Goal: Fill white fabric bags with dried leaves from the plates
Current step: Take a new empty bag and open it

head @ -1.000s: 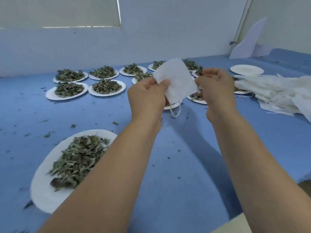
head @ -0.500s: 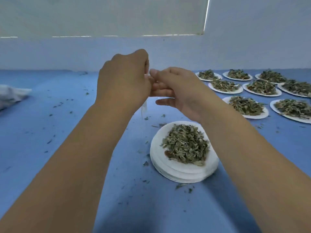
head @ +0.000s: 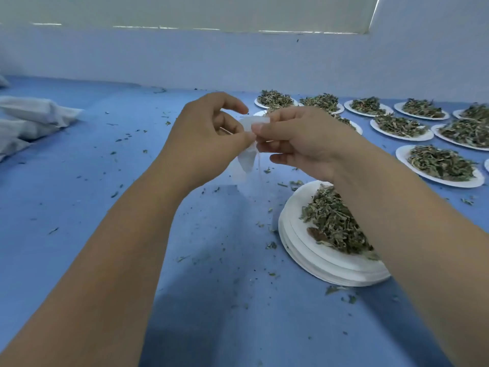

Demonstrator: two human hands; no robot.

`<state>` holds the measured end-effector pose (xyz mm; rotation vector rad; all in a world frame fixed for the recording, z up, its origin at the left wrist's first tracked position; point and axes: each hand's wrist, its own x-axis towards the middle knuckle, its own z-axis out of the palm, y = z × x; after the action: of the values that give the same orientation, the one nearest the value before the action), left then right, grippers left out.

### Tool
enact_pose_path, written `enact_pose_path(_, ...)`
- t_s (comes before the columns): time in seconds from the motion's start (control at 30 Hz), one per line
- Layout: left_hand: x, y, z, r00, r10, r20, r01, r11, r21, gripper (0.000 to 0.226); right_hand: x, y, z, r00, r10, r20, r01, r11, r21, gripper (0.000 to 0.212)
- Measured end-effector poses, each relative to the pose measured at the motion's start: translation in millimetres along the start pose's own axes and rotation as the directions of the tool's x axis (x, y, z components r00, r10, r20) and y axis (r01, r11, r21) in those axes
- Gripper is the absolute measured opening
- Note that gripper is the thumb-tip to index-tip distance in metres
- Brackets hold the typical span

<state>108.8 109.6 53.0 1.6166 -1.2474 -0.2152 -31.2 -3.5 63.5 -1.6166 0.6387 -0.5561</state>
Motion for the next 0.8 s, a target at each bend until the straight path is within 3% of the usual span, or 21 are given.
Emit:
enact_pose_path(0.17,0,-5,14,0.961,0.068,-0.269,-0.072,0.997,-0.004,0.021,-4,4,2,0.999,0.015,-0.043,-0.023,0.978,-0.206,0.021)
enact_pose_path(0.33,-5,-11,29,0.93,0.199,-0.31,-0.189,0.98,0.062,0.017,-8,2,8,0.984,0.027,-0.175,-0.111,0.864,-0.491,0.008)
enact_pose_path(0.4,-7,-13,33,0.927,0.242,-0.288,-0.227,0.97,0.085,0.015,-16,6,8,0.956,-0.146,-0.253,-0.044,0.783,-0.62,0.006)
enact_pose_path(0.43,-8,-14,35,0.927,0.256,-0.275,-0.24,0.967,0.09,0.015,-22,8,9,0.914,-0.311,-0.261,0.038,0.705,-0.708,0.011)
enact_pose_path(0.5,-10,-13,38,0.925,0.282,-0.253,-0.265,0.959,0.101,0.017,-37,13,11,0.777,-0.608,-0.164,0.211,0.497,-0.842,0.021)
enact_pose_path(0.53,-10,-12,40,0.924,0.289,-0.251,-0.268,0.957,0.113,0.02,-43,14,13,0.75,-0.652,-0.106,0.25,0.429,-0.868,0.023)
enact_pose_path(0.6,-10,-10,41,0.928,0.263,-0.264,-0.242,0.964,0.108,0.025,-47,18,14,0.814,-0.577,-0.066,0.251,0.452,-0.856,0.025)
enact_pose_path(0.7,-8,-8,40,0.945,0.153,-0.29,-0.157,0.987,0.01,0.023,-46,22,12,0.876,-0.462,-0.138,0.243,0.671,-0.7,0.027)
enact_pose_path(0.73,-8,-8,40,0.949,0.127,-0.288,-0.137,0.991,-0.012,0.023,-46,23,13,0.856,-0.493,-0.153,0.263,0.673,-0.691,0.026)
enact_pose_path(0.8,-7,-6,40,0.958,0.08,-0.276,-0.099,0.994,-0.055,0.022,-47,25,14,0.806,-0.587,-0.083,0.328,0.558,-0.762,0.025)
